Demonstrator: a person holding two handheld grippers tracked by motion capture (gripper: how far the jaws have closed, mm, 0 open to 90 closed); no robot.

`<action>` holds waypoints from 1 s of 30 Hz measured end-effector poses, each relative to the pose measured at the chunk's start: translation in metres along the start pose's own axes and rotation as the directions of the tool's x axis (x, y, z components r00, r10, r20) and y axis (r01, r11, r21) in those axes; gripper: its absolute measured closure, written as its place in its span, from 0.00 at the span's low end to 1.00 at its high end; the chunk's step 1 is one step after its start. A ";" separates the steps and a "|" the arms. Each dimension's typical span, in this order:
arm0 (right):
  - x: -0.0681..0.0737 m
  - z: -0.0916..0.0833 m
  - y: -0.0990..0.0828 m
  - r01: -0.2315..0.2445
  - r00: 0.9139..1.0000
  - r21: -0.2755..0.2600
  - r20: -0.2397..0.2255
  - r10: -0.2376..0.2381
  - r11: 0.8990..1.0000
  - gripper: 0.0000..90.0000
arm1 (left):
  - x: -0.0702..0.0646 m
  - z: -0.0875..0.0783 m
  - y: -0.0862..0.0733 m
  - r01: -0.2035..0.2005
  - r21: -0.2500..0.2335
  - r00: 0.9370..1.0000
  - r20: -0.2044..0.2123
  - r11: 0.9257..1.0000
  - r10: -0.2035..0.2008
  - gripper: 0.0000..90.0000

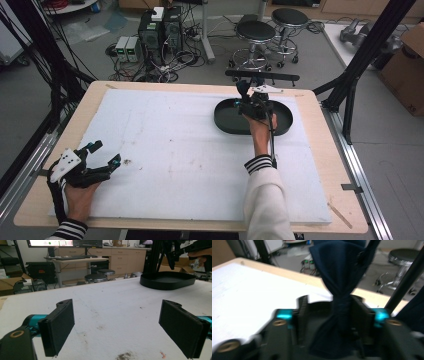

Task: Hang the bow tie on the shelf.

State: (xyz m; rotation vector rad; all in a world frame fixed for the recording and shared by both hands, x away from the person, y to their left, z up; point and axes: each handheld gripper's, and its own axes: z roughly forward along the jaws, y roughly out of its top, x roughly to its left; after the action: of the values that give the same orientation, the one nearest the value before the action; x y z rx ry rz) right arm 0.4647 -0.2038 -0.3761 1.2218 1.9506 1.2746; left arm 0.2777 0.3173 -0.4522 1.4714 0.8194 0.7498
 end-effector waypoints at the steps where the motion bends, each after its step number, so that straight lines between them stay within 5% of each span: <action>1: 0.000 -0.003 -0.001 0.022 1.000 -0.002 -0.001 -0.022 1.000 0.45 | 0.000 0.000 0.000 -0.001 0.000 1.000 -0.001 1.000 0.001 0.15; 9: -0.002 -0.025 -0.013 0.035 0.997 -0.039 -0.062 -0.037 0.999 0.21 | 0.000 0.000 0.000 -0.005 -0.002 1.000 -0.002 1.000 0.005 0.15; 14: 0.000 -0.034 -0.015 0.052 0.998 -0.075 -0.043 -0.056 0.996 0.13 | -0.001 -0.001 0.000 -0.012 -0.001 1.000 -0.003 1.000 0.012 0.15; 22: 0.007 -0.044 -0.016 0.094 0.994 -0.098 -0.050 -0.100 0.991 0.13 | 0.000 0.000 0.000 -0.002 -0.002 1.000 0.001 1.000 0.002 0.15; 30: 0.016 -0.093 -0.033 0.123 0.987 -0.182 -0.082 -0.140 0.976 0.13 | 0.000 0.000 0.000 -0.007 -0.002 1.000 0.002 1.000 0.007 0.15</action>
State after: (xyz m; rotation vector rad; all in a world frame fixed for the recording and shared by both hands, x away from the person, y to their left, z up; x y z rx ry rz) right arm 0.3707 -0.2359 -0.3640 0.9461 1.9025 1.4245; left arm 0.2774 0.3171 -0.4521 1.4739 0.8125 0.7535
